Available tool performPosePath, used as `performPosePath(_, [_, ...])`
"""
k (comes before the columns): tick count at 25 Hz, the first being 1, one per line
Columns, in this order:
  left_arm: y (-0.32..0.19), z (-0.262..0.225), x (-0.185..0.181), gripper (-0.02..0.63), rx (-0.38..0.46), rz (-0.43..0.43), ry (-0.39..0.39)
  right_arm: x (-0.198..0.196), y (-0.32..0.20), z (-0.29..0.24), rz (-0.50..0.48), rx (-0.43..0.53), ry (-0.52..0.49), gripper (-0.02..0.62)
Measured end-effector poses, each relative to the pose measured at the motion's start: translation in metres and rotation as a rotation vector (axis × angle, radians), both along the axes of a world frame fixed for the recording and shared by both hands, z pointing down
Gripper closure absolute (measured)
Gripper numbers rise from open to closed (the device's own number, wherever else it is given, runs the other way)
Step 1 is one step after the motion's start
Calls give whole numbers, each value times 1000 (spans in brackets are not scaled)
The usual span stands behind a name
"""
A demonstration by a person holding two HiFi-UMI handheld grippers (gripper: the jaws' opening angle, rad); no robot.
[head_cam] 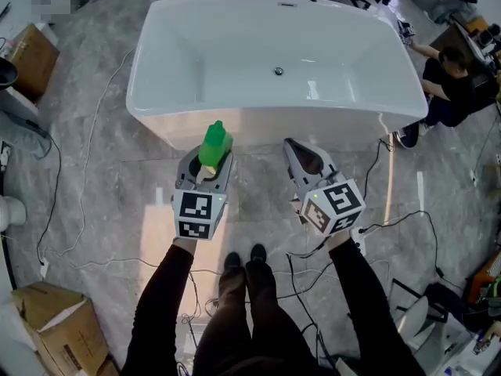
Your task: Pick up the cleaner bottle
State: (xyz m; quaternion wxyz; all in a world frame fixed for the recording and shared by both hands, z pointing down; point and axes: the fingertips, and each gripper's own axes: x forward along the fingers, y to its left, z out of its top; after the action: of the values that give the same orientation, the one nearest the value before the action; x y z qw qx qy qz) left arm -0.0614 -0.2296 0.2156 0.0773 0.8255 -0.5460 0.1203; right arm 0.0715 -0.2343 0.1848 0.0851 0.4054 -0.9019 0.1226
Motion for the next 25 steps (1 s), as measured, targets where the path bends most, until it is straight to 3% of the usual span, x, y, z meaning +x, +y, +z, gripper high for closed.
performPosePath(25, [7, -6, 10, 422, -5, 5, -15, 12, 7, 4, 5, -15, 9, 595])
